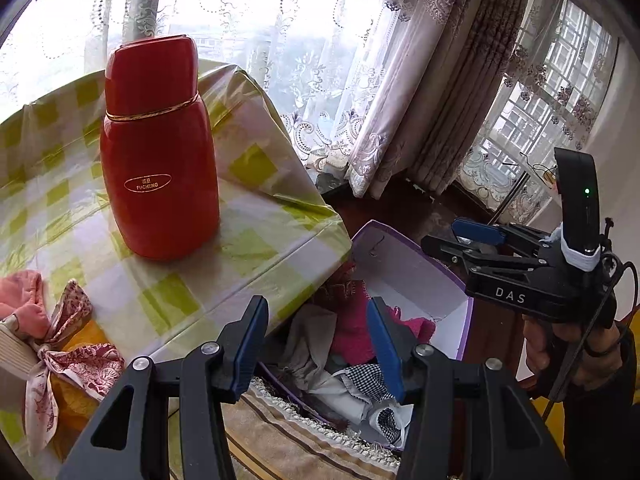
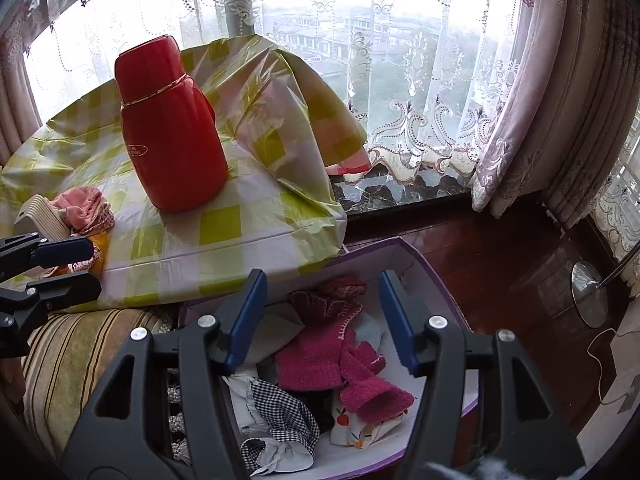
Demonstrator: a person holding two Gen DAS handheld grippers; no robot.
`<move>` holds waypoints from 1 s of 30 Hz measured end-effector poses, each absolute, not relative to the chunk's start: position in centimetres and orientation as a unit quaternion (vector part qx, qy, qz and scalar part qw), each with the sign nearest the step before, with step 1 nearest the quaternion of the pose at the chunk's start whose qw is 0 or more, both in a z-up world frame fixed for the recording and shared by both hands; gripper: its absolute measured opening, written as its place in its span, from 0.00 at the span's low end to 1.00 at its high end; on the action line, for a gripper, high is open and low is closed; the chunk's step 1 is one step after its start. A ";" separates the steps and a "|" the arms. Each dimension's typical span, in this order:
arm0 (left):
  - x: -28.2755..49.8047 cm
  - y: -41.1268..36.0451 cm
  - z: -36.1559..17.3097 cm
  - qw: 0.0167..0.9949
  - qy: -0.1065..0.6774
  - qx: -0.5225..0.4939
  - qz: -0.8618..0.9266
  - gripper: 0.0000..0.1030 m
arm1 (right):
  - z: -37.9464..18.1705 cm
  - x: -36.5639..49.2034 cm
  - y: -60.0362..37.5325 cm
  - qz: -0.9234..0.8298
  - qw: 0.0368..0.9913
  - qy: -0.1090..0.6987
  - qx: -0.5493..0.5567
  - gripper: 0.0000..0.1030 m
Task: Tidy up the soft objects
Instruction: 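Lift both open grippers out of the box and move back over the table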
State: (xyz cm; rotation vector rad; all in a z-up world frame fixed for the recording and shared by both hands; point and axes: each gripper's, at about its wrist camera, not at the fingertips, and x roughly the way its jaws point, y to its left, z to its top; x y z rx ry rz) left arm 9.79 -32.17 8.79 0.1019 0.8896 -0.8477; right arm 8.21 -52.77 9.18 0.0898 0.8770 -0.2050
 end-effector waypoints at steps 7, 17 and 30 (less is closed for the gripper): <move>10.7 -29.5 9.2 0.829 0.415 0.022 -0.375 0.51 | 9.2 9.2 -50.2 -0.069 0.901 0.428 0.031 0.65; 12.5 -22.4 11.0 0.863 0.392 -0.020 -0.318 0.51 | 8.8 10.7 -44.3 -0.005 0.899 0.439 0.002 0.67; 15.1 -10.0 13.5 0.910 0.358 -0.072 -0.197 0.51 | 8.5 12.7 -36.8 0.078 0.892 0.443 -0.039 0.70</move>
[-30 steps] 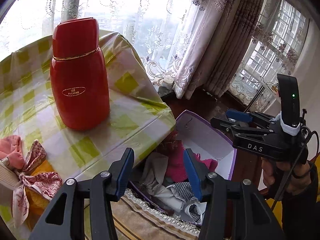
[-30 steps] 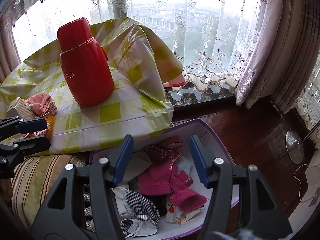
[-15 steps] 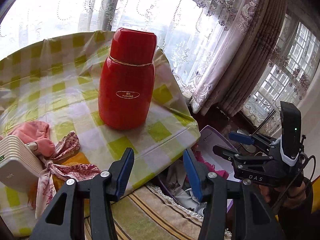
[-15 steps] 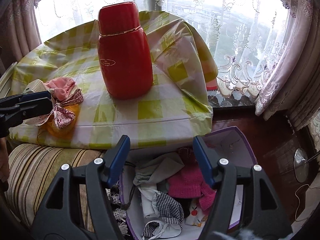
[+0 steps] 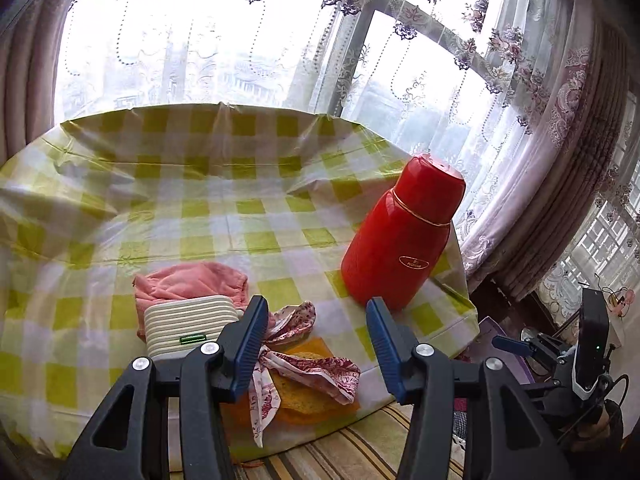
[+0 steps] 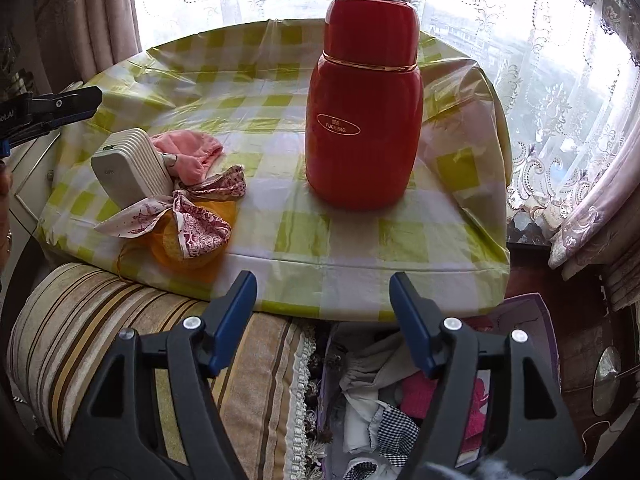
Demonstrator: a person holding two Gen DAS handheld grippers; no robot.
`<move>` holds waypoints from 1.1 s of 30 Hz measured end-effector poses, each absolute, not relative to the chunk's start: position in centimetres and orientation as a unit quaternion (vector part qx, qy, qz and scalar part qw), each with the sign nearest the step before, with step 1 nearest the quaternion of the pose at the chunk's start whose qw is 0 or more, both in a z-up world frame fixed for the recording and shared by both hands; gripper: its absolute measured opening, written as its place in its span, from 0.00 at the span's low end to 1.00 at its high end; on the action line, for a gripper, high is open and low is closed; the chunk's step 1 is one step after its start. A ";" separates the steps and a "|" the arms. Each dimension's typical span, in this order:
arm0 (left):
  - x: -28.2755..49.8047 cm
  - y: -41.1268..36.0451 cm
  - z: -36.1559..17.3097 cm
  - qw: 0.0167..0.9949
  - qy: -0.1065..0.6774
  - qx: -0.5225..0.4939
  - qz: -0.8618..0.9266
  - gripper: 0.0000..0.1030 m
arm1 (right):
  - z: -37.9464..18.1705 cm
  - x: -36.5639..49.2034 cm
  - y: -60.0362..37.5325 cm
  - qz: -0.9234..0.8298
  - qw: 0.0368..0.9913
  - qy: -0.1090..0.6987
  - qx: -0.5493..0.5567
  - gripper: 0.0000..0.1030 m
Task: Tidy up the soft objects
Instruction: 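Lift both open grippers out of the box and move back over the table, then grasp the pink towel with the left gripper while the right gripper grasps the floral cloth bundle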
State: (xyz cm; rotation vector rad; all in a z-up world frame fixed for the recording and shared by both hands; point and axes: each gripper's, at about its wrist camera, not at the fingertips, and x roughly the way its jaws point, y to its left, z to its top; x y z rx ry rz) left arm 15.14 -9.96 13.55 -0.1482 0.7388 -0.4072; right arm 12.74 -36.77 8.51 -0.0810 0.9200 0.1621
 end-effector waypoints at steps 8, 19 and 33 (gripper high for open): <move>15.9 -5.7 13.2 0.918 0.354 -0.087 -0.156 0.51 | 7.8 13.7 -31.8 0.138 0.882 0.446 -0.067 0.72; 18.0 -0.2 12.1 0.922 0.357 -0.104 -0.107 0.53 | 6.3 17.3 -26.8 0.211 0.864 0.449 -0.083 0.74; 23.7 5.3 6.8 0.884 0.416 -0.184 -0.108 0.53 | 3.1 21.7 -22.6 0.282 0.837 0.453 -0.120 0.75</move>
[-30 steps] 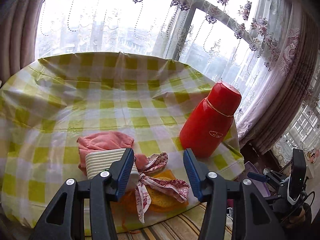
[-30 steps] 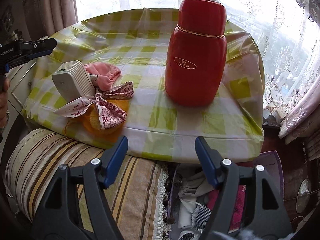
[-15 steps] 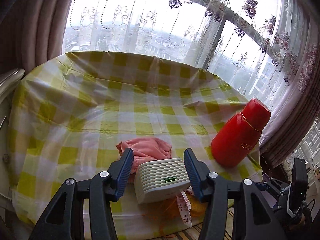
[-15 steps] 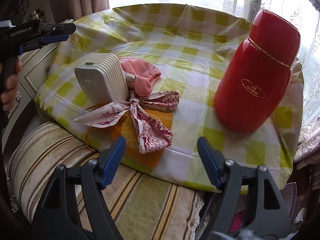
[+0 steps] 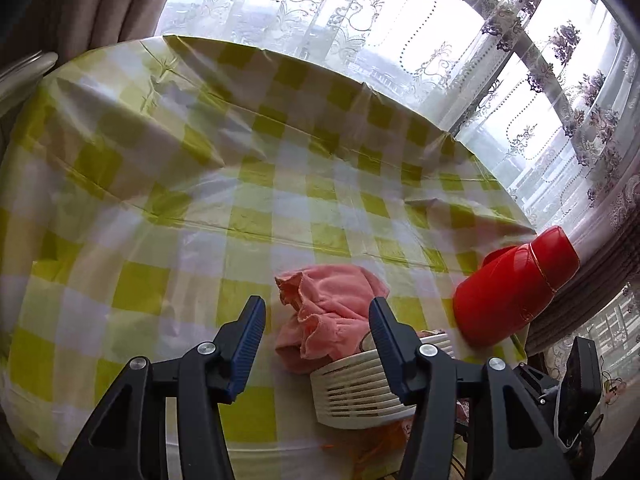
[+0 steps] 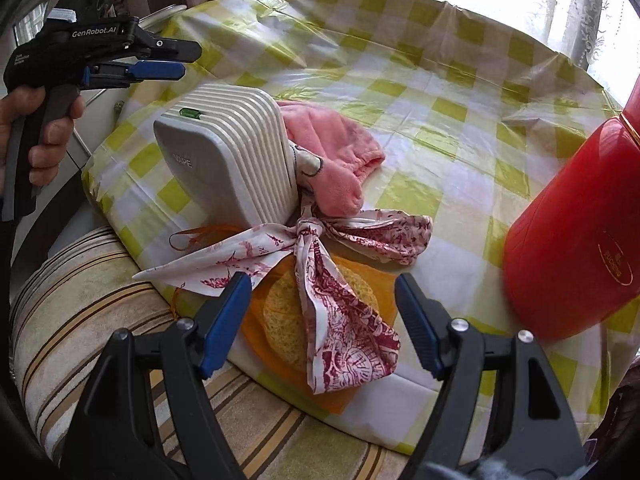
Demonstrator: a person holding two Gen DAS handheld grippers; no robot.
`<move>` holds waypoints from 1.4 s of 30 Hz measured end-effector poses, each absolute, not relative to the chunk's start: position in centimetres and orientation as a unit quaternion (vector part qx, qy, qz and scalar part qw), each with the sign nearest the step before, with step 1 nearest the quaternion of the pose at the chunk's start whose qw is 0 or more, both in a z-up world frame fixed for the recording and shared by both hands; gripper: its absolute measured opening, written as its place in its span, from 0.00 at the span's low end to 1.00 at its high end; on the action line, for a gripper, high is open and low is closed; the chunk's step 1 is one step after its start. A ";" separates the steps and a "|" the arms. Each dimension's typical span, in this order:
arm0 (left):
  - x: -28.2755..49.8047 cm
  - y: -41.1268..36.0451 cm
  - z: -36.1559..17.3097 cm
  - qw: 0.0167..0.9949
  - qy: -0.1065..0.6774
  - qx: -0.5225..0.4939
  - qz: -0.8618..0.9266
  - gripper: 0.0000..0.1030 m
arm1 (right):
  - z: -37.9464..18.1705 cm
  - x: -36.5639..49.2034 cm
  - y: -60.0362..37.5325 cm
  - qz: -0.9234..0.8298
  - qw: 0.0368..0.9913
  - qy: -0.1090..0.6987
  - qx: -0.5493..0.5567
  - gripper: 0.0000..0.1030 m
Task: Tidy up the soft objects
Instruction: 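Grasp the pink towel with the left gripper while the right gripper grasps the floral cloth bundle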
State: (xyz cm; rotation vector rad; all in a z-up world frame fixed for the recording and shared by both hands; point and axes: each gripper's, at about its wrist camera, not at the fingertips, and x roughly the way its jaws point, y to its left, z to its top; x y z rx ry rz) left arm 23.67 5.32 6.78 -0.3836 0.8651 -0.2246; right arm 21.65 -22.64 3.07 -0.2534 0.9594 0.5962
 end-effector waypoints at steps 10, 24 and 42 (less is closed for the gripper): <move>29.8 5.4 2.0 0.825 0.484 -0.229 -0.181 0.55 | 1.1 24.5 -21.4 0.311 0.819 0.467 -0.120 0.74; 34.1 2.0 -0.8 0.774 0.544 -0.178 -0.272 0.55 | -0.7 26.9 -20.5 0.336 0.797 0.484 -0.131 0.56; 33.8 1.6 2.2 0.817 0.484 -0.150 -0.275 0.04 | -0.4 28.2 -19.8 0.352 0.797 0.469 -0.147 0.15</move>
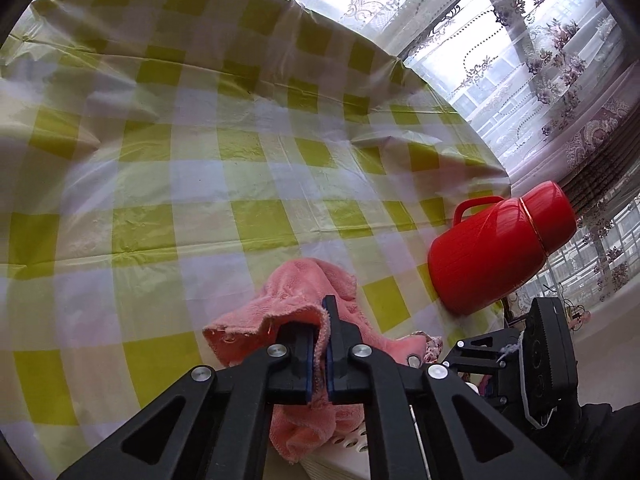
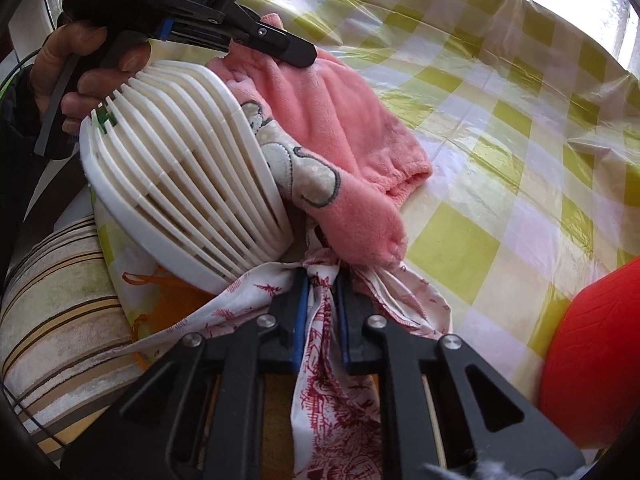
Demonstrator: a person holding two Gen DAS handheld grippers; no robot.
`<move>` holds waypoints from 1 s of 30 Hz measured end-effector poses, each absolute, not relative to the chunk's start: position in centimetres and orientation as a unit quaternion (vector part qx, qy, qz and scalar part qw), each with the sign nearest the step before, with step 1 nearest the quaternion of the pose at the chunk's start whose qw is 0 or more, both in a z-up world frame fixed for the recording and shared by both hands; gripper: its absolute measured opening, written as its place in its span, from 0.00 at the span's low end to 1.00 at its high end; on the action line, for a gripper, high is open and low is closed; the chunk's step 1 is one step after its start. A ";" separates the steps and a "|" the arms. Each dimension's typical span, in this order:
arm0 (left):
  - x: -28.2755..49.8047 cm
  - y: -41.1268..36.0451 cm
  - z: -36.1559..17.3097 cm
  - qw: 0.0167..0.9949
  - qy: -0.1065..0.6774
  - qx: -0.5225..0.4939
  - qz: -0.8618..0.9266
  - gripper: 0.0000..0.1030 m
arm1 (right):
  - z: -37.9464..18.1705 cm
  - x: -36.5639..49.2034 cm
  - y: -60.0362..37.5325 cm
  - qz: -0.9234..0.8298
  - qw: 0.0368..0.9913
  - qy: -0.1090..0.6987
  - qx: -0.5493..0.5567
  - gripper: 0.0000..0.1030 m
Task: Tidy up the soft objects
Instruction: 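Grasp the pink towel with the left gripper while the right gripper grasps the floral cloth bundle, then carry the pink towel and floral bundle into the white box and open both grippers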
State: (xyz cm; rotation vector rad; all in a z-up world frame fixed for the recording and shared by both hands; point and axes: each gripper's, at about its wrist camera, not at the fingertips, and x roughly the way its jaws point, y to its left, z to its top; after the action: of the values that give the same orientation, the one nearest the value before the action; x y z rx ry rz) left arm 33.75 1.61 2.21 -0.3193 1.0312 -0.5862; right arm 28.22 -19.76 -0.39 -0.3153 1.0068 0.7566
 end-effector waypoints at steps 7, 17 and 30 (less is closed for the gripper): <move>32.9 2.9 5.0 0.850 0.427 -0.187 -0.246 0.03 | 1.5 28.7 -21.7 0.317 0.822 0.457 -0.126 0.14; 31.1 5.6 9.1 0.891 0.359 -0.205 -0.186 0.03 | 4.5 28.2 -24.4 0.268 0.852 0.440 -0.092 0.14; 27.2 7.4 13.7 0.917 0.306 -0.208 -0.147 0.03 | 8.0 26.2 -25.6 0.239 0.875 0.415 -0.075 0.14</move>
State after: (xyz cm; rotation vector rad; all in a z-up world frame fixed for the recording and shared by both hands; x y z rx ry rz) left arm 27.15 7.39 13.67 -0.4287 0.6293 -0.3018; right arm 26.16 -25.59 7.97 -0.1562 0.8665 0.4994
